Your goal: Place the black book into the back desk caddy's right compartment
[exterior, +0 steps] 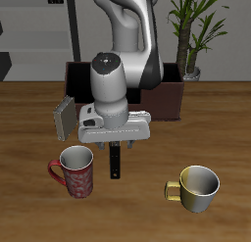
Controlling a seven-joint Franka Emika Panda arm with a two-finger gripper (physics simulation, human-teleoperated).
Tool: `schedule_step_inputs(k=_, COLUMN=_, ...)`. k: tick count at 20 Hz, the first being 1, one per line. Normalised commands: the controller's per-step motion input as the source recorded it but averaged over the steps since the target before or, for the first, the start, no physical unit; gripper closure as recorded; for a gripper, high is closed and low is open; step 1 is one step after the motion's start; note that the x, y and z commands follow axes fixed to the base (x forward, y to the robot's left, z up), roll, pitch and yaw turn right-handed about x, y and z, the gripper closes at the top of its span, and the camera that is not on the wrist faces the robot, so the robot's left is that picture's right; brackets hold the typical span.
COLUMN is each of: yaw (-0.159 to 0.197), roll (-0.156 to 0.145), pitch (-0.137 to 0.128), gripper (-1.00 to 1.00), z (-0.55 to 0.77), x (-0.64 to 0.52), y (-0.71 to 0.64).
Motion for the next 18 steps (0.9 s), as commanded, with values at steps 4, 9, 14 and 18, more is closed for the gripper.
schedule_step_inputs(k=4, yaw=0.011, roll=0.003, pitch=0.005, gripper=1.0, z=-0.04, x=-0.02, y=-0.01)
schedule_step_inputs(k=9, yaw=-0.005, roll=-0.018, pitch=0.001, gripper=1.0, z=0.03, x=-0.06, y=-0.11)
schedule_step_inputs(k=14, yaw=-0.028, roll=-0.01, pitch=-0.012, gripper=1.0, z=0.2, x=-0.1, y=0.01)
schedule_step_inputs(k=18, yaw=-0.073, roll=-0.03, pitch=-0.016, gripper=1.0, z=0.38, x=-0.13, y=-0.01)
